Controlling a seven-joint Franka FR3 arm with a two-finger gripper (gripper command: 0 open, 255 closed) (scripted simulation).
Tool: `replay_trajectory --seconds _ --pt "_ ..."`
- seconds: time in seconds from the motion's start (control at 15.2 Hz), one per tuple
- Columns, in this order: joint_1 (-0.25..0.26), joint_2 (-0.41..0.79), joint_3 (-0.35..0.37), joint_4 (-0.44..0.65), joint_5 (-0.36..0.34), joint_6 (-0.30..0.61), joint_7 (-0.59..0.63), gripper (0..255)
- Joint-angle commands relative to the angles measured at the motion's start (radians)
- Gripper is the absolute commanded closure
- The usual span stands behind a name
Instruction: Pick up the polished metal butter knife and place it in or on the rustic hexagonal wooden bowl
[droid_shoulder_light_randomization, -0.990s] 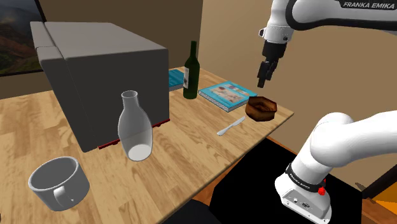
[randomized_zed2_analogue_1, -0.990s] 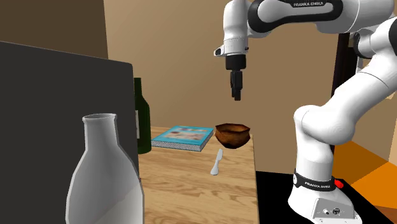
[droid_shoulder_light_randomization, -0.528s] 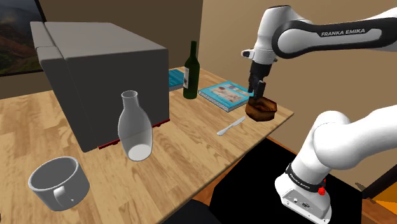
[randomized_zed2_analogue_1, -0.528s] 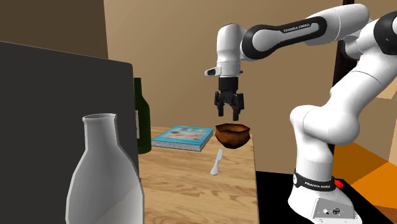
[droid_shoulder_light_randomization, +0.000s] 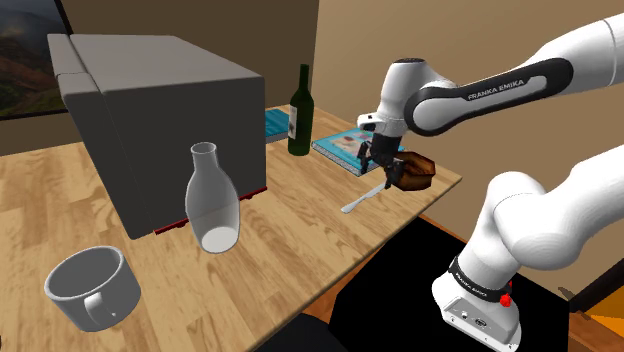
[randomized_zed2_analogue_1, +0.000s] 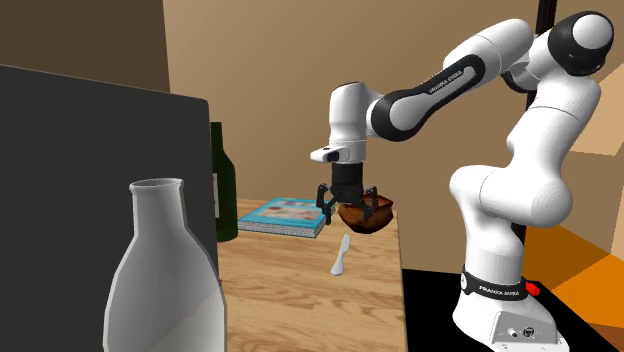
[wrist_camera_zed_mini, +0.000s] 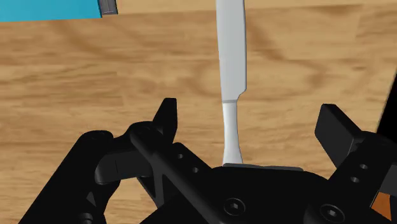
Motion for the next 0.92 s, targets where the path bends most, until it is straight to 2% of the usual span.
replay_trajectory --seconds 0.0,0.46,0.86 --pt "0.028 0.036 -0.035 -0.017 -0.014 0.06 -0.094 0" --pt "0.031 0.106 -0.061 -0.067 -0.025 0.178 -0.096 0" --pt "0.031 0.106 -0.061 -0.067 -0.025 0.178 -0.096 0"
